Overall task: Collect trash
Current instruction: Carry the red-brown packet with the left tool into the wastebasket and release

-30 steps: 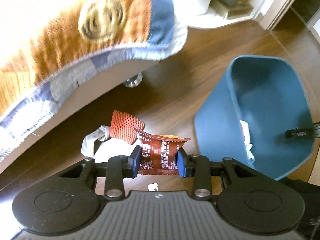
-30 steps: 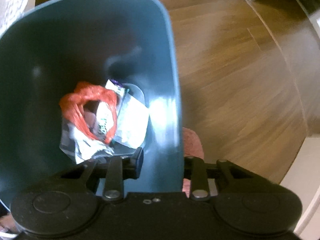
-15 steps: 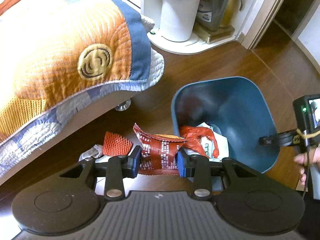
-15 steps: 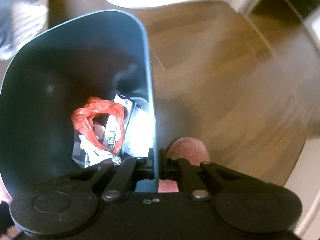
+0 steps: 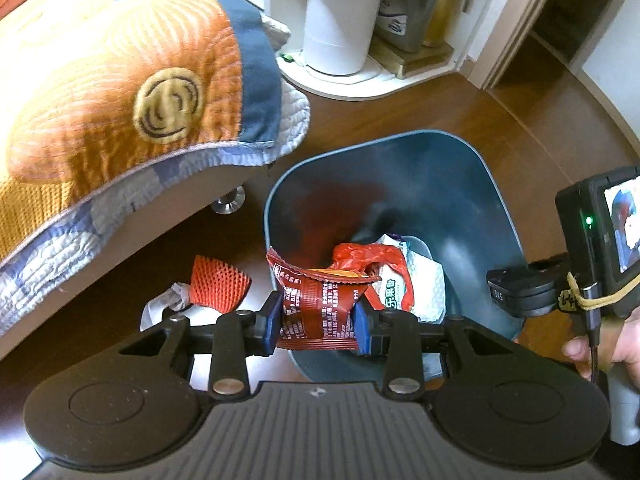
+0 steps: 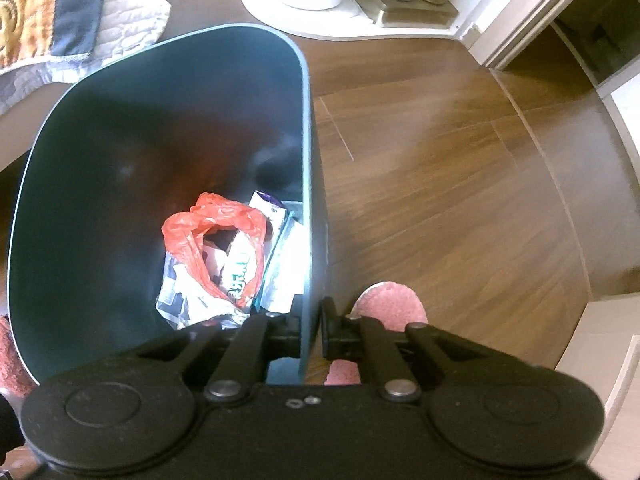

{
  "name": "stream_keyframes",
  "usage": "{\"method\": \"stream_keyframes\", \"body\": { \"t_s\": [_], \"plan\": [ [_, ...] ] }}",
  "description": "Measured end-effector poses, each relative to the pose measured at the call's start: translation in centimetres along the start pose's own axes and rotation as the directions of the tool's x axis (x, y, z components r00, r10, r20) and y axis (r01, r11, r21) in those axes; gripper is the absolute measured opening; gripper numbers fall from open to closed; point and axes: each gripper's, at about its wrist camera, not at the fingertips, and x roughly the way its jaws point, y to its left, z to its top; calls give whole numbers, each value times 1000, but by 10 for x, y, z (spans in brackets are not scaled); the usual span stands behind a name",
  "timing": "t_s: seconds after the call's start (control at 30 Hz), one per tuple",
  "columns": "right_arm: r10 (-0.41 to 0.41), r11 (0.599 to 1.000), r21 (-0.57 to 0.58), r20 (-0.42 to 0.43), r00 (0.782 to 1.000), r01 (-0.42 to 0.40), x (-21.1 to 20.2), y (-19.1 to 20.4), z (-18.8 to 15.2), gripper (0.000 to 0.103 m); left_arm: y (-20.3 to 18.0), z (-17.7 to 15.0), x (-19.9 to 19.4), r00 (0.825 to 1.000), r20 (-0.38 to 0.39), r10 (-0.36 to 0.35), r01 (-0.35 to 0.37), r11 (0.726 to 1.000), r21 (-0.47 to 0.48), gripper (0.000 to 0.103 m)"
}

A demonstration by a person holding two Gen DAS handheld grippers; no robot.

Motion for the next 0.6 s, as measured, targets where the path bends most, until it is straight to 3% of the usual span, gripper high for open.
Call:
{"method": "stream_keyframes", "body": {
  "t_s": [0.6],
  "plan": [
    [15,999,-49,48,999,-13,-5,12,-1,9,-48,-13,62,995,-96,-9,25,987,160,37]
  ]
}}
